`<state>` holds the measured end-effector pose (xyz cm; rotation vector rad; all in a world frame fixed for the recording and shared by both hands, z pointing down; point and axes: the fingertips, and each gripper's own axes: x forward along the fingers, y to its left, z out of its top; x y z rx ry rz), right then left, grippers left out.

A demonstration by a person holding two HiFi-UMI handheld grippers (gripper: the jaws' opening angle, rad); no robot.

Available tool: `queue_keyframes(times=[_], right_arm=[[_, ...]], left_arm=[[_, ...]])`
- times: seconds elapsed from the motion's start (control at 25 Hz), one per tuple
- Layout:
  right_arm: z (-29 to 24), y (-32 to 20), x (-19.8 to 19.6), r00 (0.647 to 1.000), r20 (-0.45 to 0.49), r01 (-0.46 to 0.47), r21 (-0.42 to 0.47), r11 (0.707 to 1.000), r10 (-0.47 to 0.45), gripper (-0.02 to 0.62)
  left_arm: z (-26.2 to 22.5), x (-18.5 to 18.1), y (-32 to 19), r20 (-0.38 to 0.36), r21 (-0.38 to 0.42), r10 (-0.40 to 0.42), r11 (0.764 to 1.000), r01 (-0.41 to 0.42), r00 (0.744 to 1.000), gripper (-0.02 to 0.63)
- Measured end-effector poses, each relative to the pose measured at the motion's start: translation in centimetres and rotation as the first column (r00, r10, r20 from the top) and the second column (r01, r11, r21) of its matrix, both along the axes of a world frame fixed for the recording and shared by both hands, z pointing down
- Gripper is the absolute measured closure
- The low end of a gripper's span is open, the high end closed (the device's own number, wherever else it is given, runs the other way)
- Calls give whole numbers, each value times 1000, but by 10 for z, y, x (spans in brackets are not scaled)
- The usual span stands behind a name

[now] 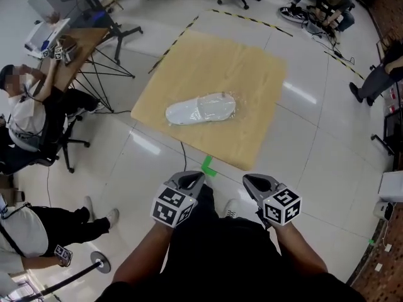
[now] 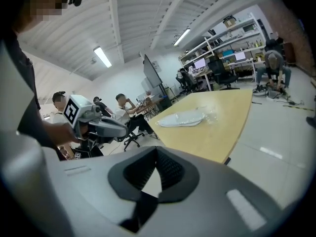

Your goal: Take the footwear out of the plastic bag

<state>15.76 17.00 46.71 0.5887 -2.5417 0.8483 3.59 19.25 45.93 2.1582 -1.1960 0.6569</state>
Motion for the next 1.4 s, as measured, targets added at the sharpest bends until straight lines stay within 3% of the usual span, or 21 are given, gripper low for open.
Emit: queue_keyframes(times=[0.32,0.4,0.48,0.56,0.64,0.76,0.84,0.96,1.04,1.16,1.24,1.32,1.4], right_arm=[[9,-70,-36,990,-121,-75,-11,997,73,592],[14,-88,-49,985,-148,-95,-11,995,92,592],[15,-108,-61,979,-165,-121,-4,993,119,592],[17,-128,-72,975,-171,-143,6,990,142,592],[19,-144,-84,973,-177,-146,15,989,146,592],[20,-163,-93,969,-194,-151,24,988,152,592],[28,-178,-89,963,-212,-167,18,986,166,587],[58,-198,-78,951,-265,-178,-42,983,161,475],[79,-207,-62,943,-287,-202,-94,975,168,445],[100,-212,-50,954,-242,-225,-197,954,175,431],[110,-210,-57,971,-192,-188,-268,945,139,431],[117,-205,-68,984,-157,-128,-313,941,82,487],[121,-199,-75,988,-146,-85,-318,944,40,594]], left_arm=[[43,-144,-92,52,-25,-135,990,136,990,598],[56,-175,-110,94,-37,-124,991,128,988,589],[74,-193,-124,145,-67,-60,995,71,988,538],[96,-198,-132,203,-101,45,995,-25,978,521],[116,-199,-135,264,-135,147,984,-114,953,498],[134,-197,-131,320,-183,229,967,-177,919,495],[139,-198,-131,313,-193,225,966,-170,923,495],[144,-206,-137,279,-181,180,975,-132,943,520],[146,-208,-138,271,-179,159,977,-113,949,525],[149,-206,-138,273,-180,138,980,-91,952,560],[151,-205,-140,275,-184,129,980,-80,953,560],[152,-206,-143,281,-182,121,981,-71,952,571],[153,-211,-147,302,-179,121,982,-69,945,584]])
